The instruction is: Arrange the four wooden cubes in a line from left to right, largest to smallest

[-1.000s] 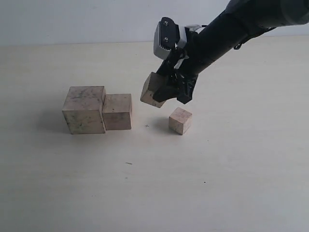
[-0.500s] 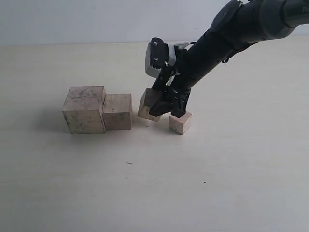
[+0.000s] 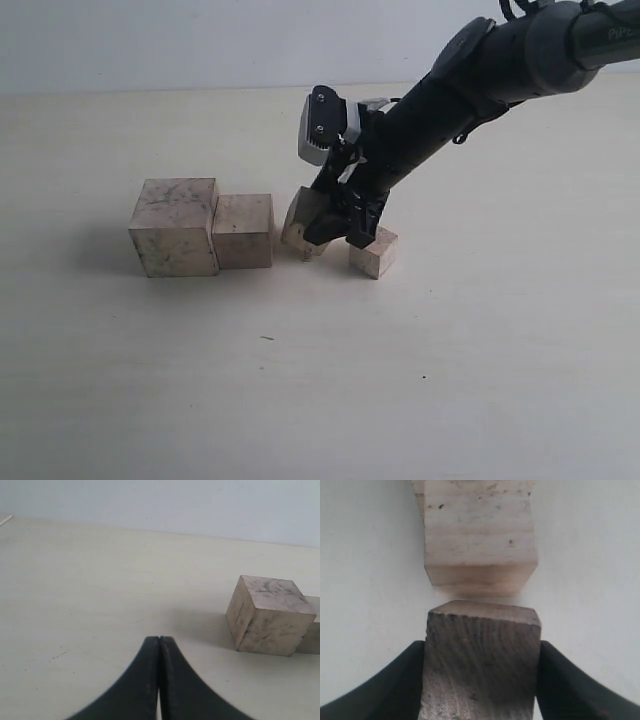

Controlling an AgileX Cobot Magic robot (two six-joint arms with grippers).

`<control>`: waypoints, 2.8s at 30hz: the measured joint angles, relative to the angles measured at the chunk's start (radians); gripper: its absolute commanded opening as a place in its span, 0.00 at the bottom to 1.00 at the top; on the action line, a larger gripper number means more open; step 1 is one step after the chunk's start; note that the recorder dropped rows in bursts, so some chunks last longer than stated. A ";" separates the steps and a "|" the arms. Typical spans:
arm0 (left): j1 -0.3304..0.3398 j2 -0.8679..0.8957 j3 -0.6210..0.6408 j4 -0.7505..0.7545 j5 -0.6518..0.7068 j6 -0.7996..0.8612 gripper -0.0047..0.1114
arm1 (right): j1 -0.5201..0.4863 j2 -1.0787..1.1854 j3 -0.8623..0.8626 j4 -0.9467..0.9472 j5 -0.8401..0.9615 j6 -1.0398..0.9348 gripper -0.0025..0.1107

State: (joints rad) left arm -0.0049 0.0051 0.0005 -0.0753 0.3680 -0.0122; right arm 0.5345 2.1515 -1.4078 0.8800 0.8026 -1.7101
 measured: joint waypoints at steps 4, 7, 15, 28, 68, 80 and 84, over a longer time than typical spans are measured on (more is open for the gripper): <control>0.000 0.000 0.000 0.000 0.000 0.000 0.04 | 0.000 0.020 0.000 0.005 0.014 -0.006 0.02; 0.000 0.000 0.000 0.000 0.000 0.000 0.04 | 0.000 0.021 0.000 0.007 0.022 -0.009 0.04; 0.000 0.000 0.000 0.000 0.000 0.000 0.04 | 0.000 0.025 0.000 0.013 0.030 -0.031 0.32; 0.000 0.000 0.000 0.000 0.000 0.000 0.04 | 0.000 0.028 0.000 0.047 0.013 -0.042 0.60; 0.000 0.000 0.000 0.000 0.000 0.000 0.04 | 0.070 -0.101 0.000 -0.283 0.077 0.627 0.55; 0.000 0.000 0.000 0.000 0.000 0.000 0.04 | 0.108 -0.036 0.000 -0.459 -0.011 0.921 0.55; 0.000 0.000 0.000 0.000 0.000 0.000 0.04 | 0.108 -0.026 0.000 -0.447 -0.061 0.921 0.55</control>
State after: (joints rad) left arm -0.0049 0.0051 0.0005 -0.0753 0.3680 -0.0122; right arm 0.6424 2.1258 -1.4078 0.4330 0.7411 -0.7894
